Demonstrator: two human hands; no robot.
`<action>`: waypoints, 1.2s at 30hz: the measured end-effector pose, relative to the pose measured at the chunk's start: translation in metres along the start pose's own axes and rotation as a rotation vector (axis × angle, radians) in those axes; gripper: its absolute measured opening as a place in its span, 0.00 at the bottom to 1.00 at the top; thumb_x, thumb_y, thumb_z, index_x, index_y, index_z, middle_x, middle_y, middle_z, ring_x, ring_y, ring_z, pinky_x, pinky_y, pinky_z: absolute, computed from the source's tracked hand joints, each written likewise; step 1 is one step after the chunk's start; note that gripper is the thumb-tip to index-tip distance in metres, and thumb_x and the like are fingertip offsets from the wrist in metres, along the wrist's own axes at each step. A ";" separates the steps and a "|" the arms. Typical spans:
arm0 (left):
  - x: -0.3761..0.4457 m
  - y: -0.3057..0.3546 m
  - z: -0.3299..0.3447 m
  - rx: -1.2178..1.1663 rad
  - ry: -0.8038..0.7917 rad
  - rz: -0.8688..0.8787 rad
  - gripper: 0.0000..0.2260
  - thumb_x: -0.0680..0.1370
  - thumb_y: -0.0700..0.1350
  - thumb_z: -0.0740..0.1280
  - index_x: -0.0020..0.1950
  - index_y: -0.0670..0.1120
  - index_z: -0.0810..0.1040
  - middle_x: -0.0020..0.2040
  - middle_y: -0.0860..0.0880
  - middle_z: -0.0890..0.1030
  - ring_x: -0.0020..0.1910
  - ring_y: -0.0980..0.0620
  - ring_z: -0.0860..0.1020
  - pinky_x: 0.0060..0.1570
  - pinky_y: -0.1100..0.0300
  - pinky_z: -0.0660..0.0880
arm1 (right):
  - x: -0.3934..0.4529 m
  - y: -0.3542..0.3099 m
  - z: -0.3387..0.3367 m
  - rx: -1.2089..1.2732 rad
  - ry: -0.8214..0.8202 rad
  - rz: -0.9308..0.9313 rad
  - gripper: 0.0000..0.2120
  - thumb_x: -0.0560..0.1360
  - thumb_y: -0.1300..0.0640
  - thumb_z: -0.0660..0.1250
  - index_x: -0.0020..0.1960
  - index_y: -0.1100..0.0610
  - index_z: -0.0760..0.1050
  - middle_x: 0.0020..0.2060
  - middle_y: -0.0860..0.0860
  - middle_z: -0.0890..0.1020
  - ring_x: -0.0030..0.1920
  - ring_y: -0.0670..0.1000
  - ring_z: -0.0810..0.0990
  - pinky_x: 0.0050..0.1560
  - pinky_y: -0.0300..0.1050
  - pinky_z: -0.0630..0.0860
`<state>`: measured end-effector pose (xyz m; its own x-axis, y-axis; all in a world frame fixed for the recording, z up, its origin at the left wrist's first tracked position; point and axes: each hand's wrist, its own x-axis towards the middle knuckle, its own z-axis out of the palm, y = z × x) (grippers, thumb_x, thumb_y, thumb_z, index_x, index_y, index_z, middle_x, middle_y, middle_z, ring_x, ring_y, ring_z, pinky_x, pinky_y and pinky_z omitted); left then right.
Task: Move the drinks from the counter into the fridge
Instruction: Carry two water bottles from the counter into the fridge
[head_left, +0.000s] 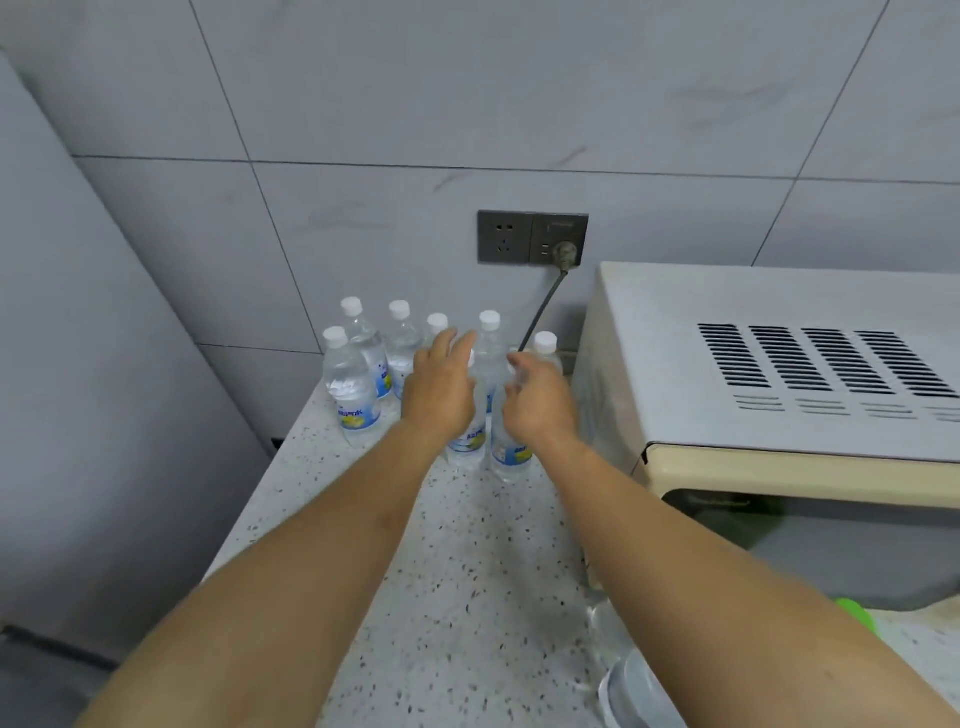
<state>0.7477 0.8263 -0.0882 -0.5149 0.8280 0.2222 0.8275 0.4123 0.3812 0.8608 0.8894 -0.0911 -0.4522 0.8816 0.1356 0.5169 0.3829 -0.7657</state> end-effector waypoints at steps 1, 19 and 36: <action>0.004 -0.003 0.000 0.055 -0.059 0.030 0.27 0.81 0.40 0.63 0.78 0.49 0.58 0.78 0.48 0.58 0.73 0.41 0.62 0.66 0.47 0.70 | -0.001 0.001 -0.001 -0.033 0.034 0.019 0.15 0.78 0.61 0.63 0.61 0.49 0.78 0.56 0.52 0.81 0.54 0.56 0.80 0.51 0.49 0.78; -0.155 -0.033 0.003 -0.430 0.171 -0.227 0.13 0.75 0.36 0.71 0.59 0.43 0.81 0.58 0.45 0.76 0.54 0.47 0.78 0.49 0.67 0.70 | -0.094 0.000 0.011 0.166 0.026 0.076 0.09 0.74 0.63 0.69 0.53 0.56 0.79 0.54 0.53 0.78 0.50 0.51 0.77 0.51 0.44 0.74; -0.226 -0.049 -0.029 -0.538 0.351 -0.299 0.24 0.71 0.53 0.75 0.64 0.54 0.71 0.54 0.58 0.76 0.52 0.53 0.75 0.47 0.59 0.73 | -0.172 0.013 0.004 0.175 0.042 -0.039 0.18 0.73 0.52 0.74 0.62 0.50 0.78 0.56 0.48 0.80 0.56 0.51 0.77 0.60 0.53 0.75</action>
<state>0.8167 0.6083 -0.1313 -0.8195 0.5000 0.2800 0.4601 0.2828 0.8416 0.9423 0.7419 -0.1262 -0.4366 0.8791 0.1912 0.3630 0.3666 -0.8567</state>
